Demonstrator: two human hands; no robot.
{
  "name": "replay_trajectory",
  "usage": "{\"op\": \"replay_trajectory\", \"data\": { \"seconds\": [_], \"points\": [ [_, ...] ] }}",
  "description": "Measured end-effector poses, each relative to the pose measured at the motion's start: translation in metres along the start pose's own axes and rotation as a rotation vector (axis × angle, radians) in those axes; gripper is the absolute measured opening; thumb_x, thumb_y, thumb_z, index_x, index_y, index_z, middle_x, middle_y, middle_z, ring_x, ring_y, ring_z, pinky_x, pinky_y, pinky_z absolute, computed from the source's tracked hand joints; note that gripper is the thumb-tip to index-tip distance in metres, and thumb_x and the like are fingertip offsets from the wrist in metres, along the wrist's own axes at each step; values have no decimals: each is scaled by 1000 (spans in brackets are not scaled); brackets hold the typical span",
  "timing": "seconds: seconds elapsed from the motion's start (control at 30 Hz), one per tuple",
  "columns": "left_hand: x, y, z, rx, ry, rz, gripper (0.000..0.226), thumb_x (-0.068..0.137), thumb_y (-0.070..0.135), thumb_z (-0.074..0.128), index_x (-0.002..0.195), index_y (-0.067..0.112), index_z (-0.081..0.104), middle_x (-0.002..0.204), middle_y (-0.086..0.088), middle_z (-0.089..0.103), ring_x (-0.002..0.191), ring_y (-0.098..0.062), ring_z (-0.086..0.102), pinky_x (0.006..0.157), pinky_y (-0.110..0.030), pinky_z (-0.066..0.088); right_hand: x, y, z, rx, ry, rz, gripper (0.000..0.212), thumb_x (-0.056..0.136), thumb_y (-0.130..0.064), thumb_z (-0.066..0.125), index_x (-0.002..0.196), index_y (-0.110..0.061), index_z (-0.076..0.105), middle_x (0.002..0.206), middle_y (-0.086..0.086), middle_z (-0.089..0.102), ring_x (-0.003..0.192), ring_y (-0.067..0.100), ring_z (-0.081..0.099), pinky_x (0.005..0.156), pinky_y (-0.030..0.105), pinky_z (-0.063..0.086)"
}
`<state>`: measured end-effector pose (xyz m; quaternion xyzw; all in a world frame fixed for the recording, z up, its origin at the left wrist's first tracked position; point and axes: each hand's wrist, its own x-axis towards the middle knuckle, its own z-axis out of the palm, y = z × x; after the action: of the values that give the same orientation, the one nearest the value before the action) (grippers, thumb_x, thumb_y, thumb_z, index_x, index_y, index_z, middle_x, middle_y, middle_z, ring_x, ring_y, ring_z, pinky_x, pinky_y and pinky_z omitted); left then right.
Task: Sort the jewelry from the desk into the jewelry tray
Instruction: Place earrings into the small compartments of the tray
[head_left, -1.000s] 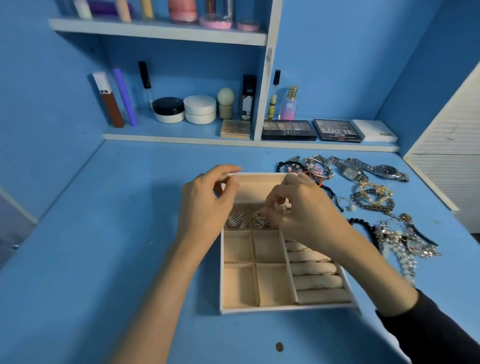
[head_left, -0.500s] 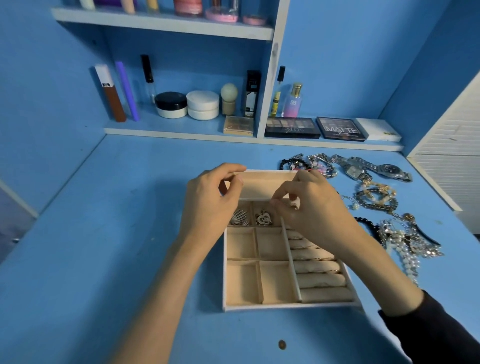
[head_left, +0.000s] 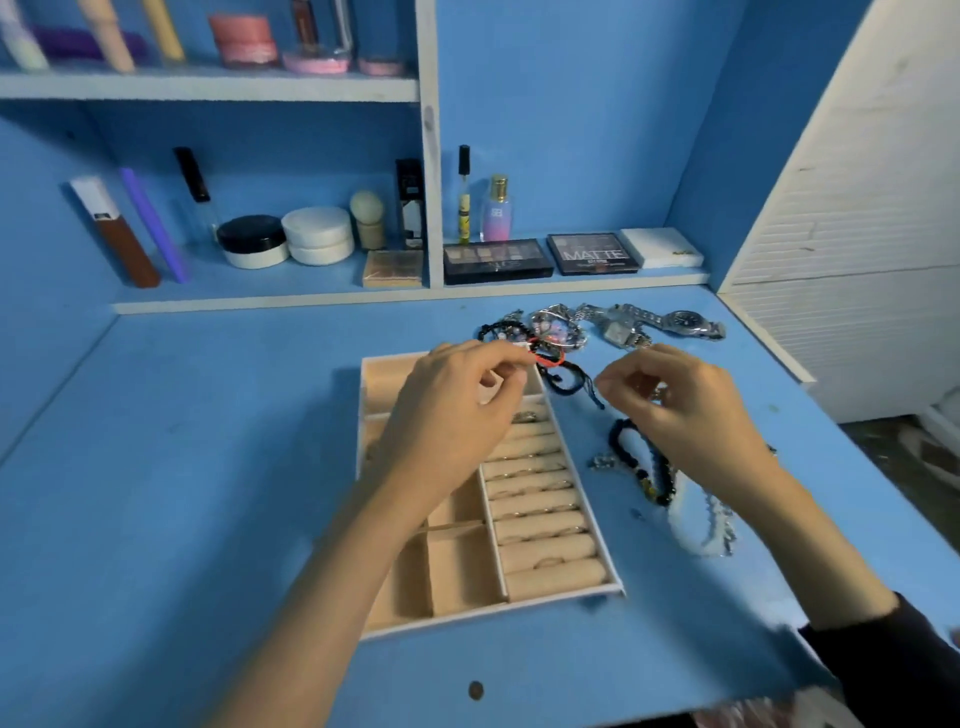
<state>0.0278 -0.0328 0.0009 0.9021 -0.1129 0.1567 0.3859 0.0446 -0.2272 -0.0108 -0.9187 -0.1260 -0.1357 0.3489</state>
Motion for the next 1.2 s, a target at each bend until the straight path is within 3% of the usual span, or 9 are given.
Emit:
{"op": "replay_trajectory", "data": {
  "seconds": [0.1, 0.27, 0.5, 0.67, 0.87, 1.0, 1.1, 1.2],
  "points": [
    [7, 19, 18, -11, -76, 44, 19, 88, 23, 57, 101, 29, 68, 78, 20, 57, 69, 1, 51, 67, -15, 40, -4, 20, -19, 48, 65, 80, 8, 83, -16, 65, 80, -18, 71, 75, -6, 64, 68, 2, 53, 59, 10, 38],
    [17, 41, 51, -15, -170, 106, 20, 89, 22, 56, 104, 28, 68, 84, 20, 58, 89, -5, 55, 84, -22, 41, -13, 56, -37, 48, 151, 167, 9, 84, -17, 64, 78, -23, 68, 67, -4, 60, 64, 12, 53, 55, 15, 35],
    [32, 53, 91, 132, -337, 171, 23, 93, 19, 52, 111, 27, 65, 108, 11, 65, 104, -9, 49, 87, -22, 36, -30, 85, -36, -59, 332, 152, 22, 82, 0, 56, 85, -17, 70, 72, -2, 56, 72, 14, 52, 61, 12, 33],
    [45, 61, 110, 211, -379, 160, 15, 89, 28, 59, 97, 20, 70, 93, 4, 70, 92, -13, 59, 83, -36, 52, -32, 91, -35, 8, 406, 157, 25, 81, 1, 54, 82, -18, 70, 72, -12, 53, 68, 7, 51, 60, 8, 33],
    [52, 70, 130, 345, -368, 72, 25, 81, 36, 67, 78, 12, 69, 78, 0, 67, 83, -18, 58, 70, -31, 49, -33, 90, -35, 89, 437, 189, 25, 82, 1, 53, 82, -18, 69, 74, -6, 56, 65, 1, 50, 58, 7, 33],
    [56, 71, 136, 348, -412, 21, 18, 81, 24, 65, 81, 7, 69, 84, -4, 70, 80, -20, 61, 63, -30, 46, -34, 90, -35, 94, 440, 191, 24, 82, 2, 53, 82, -16, 70, 74, -3, 56, 66, 1, 50, 58, 8, 34],
    [58, 69, 138, 302, -452, -19, 14, 81, 10, 57, 73, 4, 66, 88, -9, 71, 85, -24, 65, 70, -34, 50, -34, 90, -35, 95, 442, 194, 25, 81, 2, 53, 82, -16, 70, 74, -3, 56, 66, 1, 50, 58, 8, 33],
    [54, 68, 137, 262, -436, -2, 23, 82, 5, 51, 62, 7, 61, 67, -12, 66, 67, -23, 63, 71, -26, 44, -33, 90, -35, 97, 440, 201, 25, 81, 2, 53, 82, -18, 69, 75, -1, 57, 64, 4, 49, 57, 9, 33]
  ]
}}
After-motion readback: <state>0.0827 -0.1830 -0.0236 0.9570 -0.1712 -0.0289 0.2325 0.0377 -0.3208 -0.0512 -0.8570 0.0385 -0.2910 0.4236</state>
